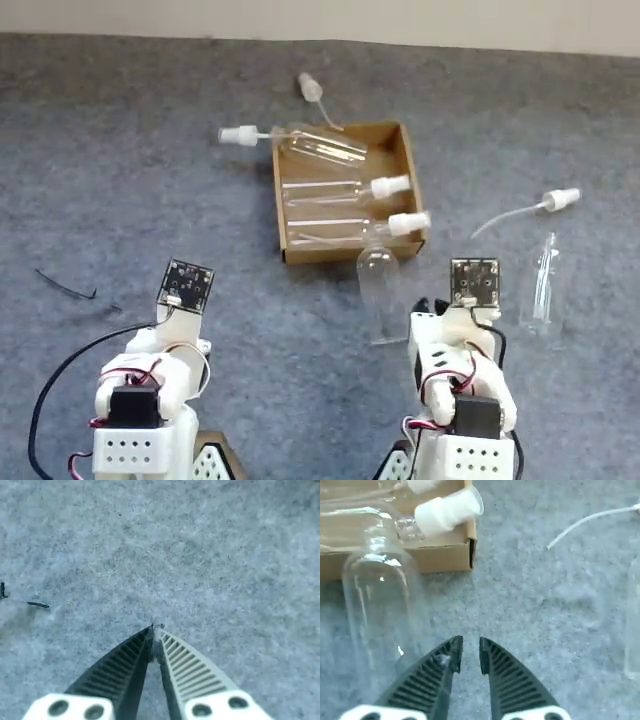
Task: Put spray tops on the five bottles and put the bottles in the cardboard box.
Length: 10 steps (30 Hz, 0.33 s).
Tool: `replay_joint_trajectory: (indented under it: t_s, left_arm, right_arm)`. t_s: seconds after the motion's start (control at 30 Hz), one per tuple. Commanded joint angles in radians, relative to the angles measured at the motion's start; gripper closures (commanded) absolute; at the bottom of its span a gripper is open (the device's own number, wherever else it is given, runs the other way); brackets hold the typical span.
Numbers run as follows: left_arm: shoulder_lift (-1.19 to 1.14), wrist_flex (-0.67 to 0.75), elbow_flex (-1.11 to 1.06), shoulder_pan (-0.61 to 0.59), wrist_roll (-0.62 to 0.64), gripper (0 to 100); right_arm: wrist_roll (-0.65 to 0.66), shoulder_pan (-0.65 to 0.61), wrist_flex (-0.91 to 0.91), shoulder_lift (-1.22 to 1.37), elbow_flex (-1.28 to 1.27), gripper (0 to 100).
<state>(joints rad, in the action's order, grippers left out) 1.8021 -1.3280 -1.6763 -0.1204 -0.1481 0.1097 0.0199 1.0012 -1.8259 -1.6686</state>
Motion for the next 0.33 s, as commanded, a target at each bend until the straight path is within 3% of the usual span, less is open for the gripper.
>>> replay_joint_trajectory:
  t_s: [0.0, 0.3]
  left_arm:
    - [0.015, -0.008, -0.019, 0.012, -0.006, 98]
    - [0.015, -0.008, -0.019, 0.012, -0.006, 98]
  right_arm:
    - [0.011, 0.022, -0.007, -0.013, -0.116, 98.5]
    - [0.011, 0.022, -0.001, -0.01, -0.116, 98.5]
